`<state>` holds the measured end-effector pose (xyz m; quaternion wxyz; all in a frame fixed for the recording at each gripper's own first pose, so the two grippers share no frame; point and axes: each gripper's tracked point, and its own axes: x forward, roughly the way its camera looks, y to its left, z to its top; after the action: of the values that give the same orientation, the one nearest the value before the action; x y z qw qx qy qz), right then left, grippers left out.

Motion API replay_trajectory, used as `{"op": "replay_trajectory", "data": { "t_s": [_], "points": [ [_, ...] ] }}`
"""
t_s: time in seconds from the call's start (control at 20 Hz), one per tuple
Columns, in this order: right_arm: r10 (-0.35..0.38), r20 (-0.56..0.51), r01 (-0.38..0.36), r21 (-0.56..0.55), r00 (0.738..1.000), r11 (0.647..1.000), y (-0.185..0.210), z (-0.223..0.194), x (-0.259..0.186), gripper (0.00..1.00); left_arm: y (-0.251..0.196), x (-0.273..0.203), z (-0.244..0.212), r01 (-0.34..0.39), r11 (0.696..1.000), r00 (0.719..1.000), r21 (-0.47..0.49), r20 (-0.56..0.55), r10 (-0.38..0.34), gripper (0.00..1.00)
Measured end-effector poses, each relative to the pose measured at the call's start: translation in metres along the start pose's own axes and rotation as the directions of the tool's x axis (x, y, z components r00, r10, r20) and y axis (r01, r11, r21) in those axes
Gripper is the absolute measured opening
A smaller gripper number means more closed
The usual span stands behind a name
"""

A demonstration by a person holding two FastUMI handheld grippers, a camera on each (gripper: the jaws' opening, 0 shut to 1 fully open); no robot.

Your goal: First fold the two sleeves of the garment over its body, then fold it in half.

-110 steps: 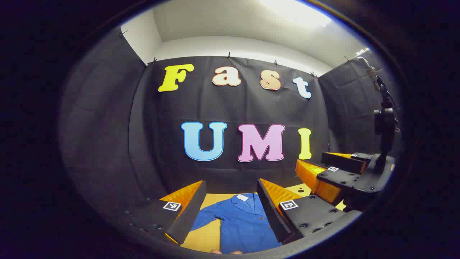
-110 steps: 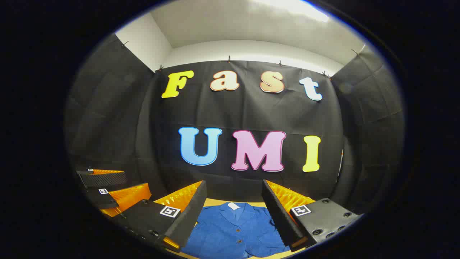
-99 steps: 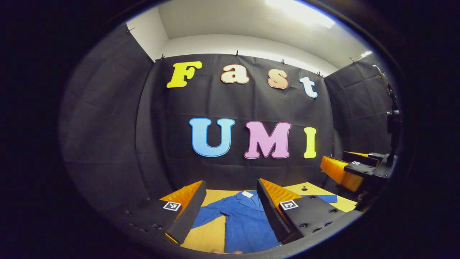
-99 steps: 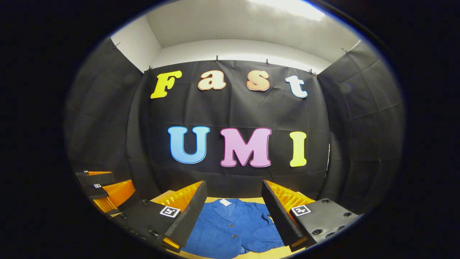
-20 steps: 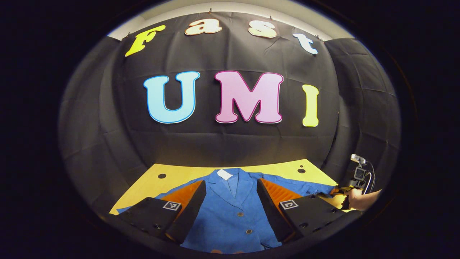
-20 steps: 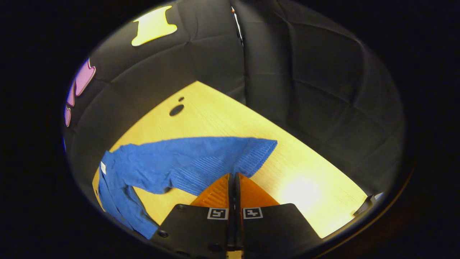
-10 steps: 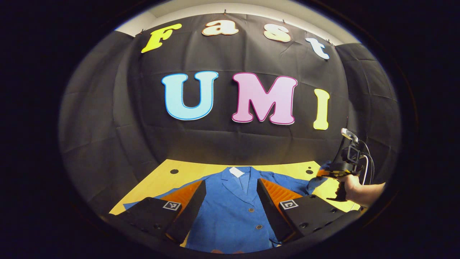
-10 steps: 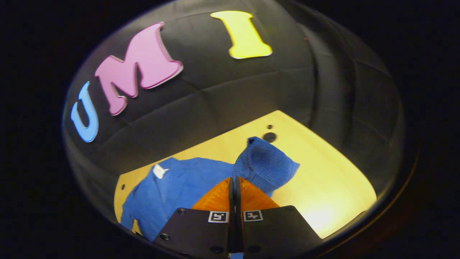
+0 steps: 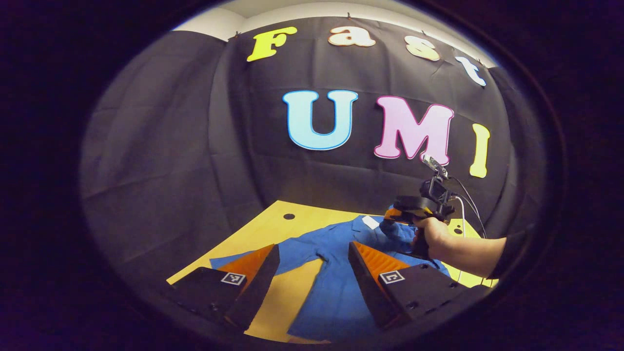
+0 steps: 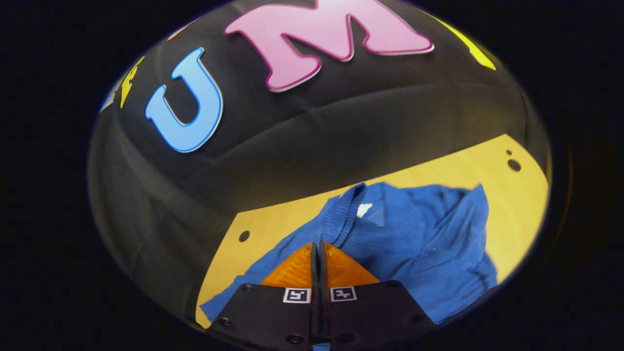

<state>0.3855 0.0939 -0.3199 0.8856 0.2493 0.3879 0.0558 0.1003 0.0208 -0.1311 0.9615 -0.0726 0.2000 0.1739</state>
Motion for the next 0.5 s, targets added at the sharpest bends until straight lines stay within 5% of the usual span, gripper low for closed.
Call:
{"op": "replay_trajectory", "data": {
  "t_s": [0.2,0.35,0.4,0.5],
  "points": [
    [-0.005,-0.198,0.046,0.203,0.980,0.978,0.009,-0.078,0.028,0.00,0.037,0.002,-0.021,-0.066,0.997,0.997,-0.040,-0.044,0.064,0.82],
    [-0.052,-0.145,0.070,0.119,0.988,0.990,0.001,-0.081,0.028,1.00,0.046,0.007,-0.035,-0.076,0.995,0.994,-0.066,-0.082,0.070,0.83],
    [-0.068,-0.098,0.076,0.072,0.993,0.995,-0.001,-0.068,0.021,0.81,0.048,0.010,-0.035,-0.077,0.994,0.994,-0.074,-0.082,0.071,0.83],
    [-0.084,-0.023,0.084,0.001,0.996,0.996,-0.004,-0.045,0.002,0.84,0.058,0.016,-0.036,-0.083,0.992,0.995,-0.100,-0.072,0.076,0.83]
  ]
}}
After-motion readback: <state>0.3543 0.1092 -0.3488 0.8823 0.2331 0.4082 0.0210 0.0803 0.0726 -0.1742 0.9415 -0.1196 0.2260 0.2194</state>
